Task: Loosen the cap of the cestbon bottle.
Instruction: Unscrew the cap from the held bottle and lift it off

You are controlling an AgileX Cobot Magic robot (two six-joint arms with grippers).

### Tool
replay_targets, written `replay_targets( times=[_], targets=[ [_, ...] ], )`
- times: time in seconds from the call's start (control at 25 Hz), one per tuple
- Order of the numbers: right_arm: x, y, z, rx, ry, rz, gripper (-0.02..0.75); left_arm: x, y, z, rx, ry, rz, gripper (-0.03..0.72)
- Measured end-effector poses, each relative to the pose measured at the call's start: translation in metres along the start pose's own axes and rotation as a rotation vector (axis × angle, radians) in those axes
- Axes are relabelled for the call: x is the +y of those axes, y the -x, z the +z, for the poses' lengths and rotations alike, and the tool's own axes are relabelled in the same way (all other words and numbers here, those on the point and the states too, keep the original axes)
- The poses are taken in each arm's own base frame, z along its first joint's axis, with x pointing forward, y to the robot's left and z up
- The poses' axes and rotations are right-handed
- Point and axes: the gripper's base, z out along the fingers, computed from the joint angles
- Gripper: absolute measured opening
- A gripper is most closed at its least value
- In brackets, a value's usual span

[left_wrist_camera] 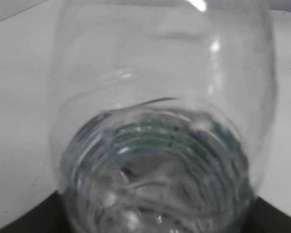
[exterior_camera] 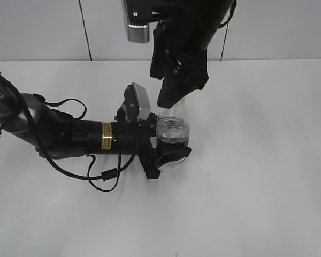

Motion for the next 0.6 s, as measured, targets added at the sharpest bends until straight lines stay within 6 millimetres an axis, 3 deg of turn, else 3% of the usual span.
replay_targets(
  times=[0.16, 0.28, 0.6],
  targets=[
    [0.002, 0.004, -0.015, -0.007, -0.034, 0.134, 0.563, 0.0, 0.0, 0.0, 0.0, 0.0, 0.0, 0.404],
    [0.002, 0.003, -0.018, 0.0, -0.044, 0.343, 0.568, 0.0, 0.0, 0.0, 0.0, 0.0, 0.0, 0.404],
    [0.0, -0.006, -0.018, 0.06, -0.128, 1.152, 0.522, 0.0, 0.0, 0.0, 0.0, 0.0, 0.0, 0.404]
  ],
)
